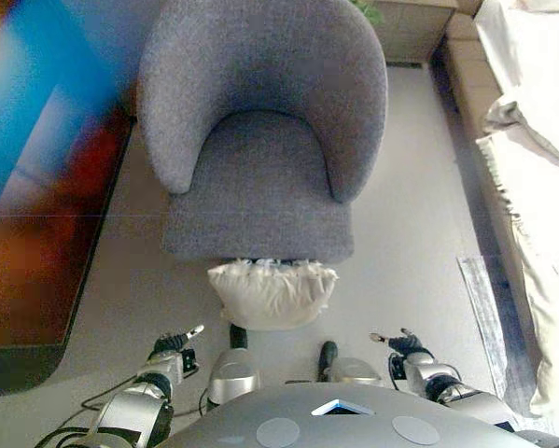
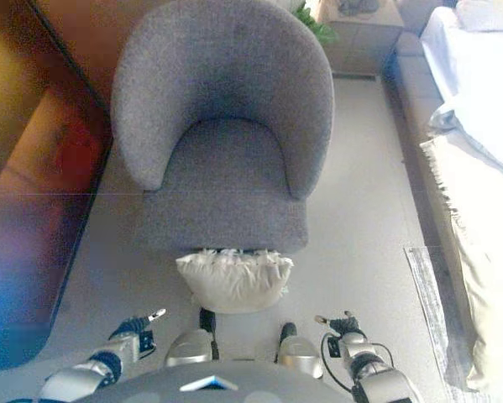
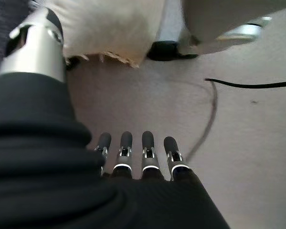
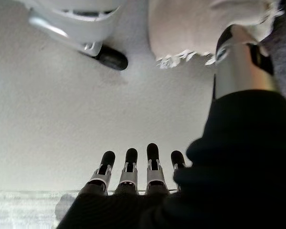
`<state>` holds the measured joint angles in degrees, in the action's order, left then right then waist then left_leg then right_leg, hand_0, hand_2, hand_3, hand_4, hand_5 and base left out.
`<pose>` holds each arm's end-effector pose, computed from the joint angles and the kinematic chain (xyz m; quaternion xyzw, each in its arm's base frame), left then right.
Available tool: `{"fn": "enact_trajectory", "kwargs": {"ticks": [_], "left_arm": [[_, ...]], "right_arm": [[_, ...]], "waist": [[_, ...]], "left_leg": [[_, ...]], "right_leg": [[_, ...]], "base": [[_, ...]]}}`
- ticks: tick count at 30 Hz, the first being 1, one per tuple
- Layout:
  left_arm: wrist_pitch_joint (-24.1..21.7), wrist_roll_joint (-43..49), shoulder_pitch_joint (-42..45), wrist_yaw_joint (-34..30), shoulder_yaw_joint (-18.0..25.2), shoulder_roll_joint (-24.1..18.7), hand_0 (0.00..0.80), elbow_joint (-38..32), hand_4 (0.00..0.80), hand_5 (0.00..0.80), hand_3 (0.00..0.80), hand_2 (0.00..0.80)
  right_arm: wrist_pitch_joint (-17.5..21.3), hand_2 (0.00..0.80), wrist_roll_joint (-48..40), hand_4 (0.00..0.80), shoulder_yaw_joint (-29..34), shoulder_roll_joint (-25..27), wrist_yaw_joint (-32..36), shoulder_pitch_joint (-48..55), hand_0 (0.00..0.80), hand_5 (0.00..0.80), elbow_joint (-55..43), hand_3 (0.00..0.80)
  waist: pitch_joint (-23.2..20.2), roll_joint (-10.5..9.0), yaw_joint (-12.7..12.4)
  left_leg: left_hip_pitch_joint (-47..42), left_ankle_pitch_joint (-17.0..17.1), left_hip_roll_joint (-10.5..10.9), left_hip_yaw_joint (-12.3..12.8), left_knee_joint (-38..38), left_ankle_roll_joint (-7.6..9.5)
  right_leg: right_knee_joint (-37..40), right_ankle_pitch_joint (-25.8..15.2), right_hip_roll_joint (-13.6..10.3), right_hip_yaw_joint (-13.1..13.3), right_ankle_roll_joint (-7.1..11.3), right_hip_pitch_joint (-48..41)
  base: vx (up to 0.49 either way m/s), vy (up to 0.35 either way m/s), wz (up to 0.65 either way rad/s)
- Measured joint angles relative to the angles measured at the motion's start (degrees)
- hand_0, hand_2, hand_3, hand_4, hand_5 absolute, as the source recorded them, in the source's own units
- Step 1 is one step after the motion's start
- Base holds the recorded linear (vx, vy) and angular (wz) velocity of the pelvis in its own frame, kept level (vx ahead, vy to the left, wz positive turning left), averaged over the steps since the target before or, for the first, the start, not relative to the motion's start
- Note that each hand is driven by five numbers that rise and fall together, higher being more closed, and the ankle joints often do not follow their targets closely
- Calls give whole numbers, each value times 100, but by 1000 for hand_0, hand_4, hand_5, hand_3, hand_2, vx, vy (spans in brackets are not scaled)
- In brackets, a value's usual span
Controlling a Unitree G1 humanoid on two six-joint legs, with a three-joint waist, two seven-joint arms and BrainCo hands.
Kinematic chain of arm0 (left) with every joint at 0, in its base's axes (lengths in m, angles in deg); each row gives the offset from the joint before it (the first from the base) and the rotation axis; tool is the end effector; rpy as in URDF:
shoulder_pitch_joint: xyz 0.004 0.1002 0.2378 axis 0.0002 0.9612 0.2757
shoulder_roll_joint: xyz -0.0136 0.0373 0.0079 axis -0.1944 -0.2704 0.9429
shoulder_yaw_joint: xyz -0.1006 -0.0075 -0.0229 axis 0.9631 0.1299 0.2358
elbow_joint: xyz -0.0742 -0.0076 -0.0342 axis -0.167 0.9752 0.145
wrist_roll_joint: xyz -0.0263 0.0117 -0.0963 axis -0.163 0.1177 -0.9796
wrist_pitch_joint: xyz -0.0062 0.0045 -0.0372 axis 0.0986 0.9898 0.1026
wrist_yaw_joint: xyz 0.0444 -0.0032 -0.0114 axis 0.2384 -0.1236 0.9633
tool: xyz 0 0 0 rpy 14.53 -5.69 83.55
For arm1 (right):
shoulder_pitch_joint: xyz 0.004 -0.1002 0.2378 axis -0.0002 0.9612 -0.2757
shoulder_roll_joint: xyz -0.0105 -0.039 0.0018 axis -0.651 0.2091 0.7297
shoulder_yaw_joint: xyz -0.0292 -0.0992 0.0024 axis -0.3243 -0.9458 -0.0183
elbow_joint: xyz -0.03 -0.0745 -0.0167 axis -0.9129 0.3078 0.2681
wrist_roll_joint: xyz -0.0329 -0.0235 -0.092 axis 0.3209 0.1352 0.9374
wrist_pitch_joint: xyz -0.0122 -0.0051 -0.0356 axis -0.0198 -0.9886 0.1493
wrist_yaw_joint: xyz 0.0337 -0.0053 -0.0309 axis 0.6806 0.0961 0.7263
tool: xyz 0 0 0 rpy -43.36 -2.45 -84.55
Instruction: Pick up the cushion and take it to the sofa
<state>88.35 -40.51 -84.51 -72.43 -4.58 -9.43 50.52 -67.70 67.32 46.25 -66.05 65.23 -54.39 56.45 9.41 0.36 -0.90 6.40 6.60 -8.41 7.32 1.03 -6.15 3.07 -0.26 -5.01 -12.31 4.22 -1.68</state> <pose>0.1004 0.2259 -0.1096 0.0580 0.5562 0.2381 0.7941 0.1005 -0.2239 -0.1094 -0.1878 0.5396 -0.1377 0.8091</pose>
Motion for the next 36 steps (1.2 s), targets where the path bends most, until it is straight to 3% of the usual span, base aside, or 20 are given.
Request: {"fn": "enact_trajectory", "kwargs": {"ticks": [5, 7, 10, 12, 18, 25, 36], "left_arm": [[-479, 440, -321, 26, -283, 54, 0, -166, 0, 0, 0, 0], [-457, 642, -484, 40, -486, 13, 0, -167, 0, 0, 0, 0], [-308, 752, -739, 98, -579, -157, 0, -164, 0, 0, 0, 0], [-213, 813, -1156, 115, -698, -369, 0, -210, 0, 0, 0, 0], [-203, 654, -2437, 161, -1025, -1087, 0, -372, 0, 0, 0, 0], [-432, 374, -3237, 165, -1139, -1137, 0, -368, 0, 0, 0, 0], [-801, 400, -3805, 189, -1475, -1469, 0, -379, 0, 0, 0, 0]], "right_arm": [[381, 0, 47, 0, -177, 724, -556, -632, 0, 0, -82, 0], [388, 0, 165, 0, -209, 942, -778, -1049, 0, 0, -94, 0], [385, 0, 282, 0, -330, 987, -948, -1741, 0, 0, -102, 0], [385, 0, 282, 0, -333, 988, -1006, -1977, 0, 0, -103, 0], [384, 0, 282, 0, -452, 1199, -1103, -2962, 0, 0, -111, 0], [374, 0, 324, 0, -789, 1441, -1142, -3811, 0, 0, -343, 0], [284, 0, 383, 0, -1101, 1787, -1141, -4721, 0, 0, -353, 0]], "waist": [[514, 407, 25], [703, 541, 80], [995, 585, 157], [1163, 596, 168], [1976, 613, 292], [2032, 604, 357], [2034, 602, 416]], "left_leg": [[798, 111, -140, -120, -454, -28], [941, 113, -111, -128, -517, -19], [1067, 75, 73, -103, -424, 124], [1317, 146, 191, -81, -365, 263], [2295, 345, 457, 12, -573, 464], [3048, 430, 553, 45, -602, 546], [4495, 543, 503, -26, -833, 522]], "right_leg": [[-252, -52, 70, -214, -119, 576], [-600, 65, -18, -50, -133, 923], [-1093, 170, -219, 244, -2, 1489], [-1270, 155, -346, 267, 44, 1833], [-1956, 149, -649, 429, 229, 3059], [-2181, 138, -740, 549, 282, 3944], [-2761, 219, -725, 594, 176, 5532]], "base": [[-174, 105, 15], [-56, 215, -23], [-62, 223, -31], [-129, 205, 0], [-108, 172, 2], [-43, 63, -1], [1, 13, 0]]}}
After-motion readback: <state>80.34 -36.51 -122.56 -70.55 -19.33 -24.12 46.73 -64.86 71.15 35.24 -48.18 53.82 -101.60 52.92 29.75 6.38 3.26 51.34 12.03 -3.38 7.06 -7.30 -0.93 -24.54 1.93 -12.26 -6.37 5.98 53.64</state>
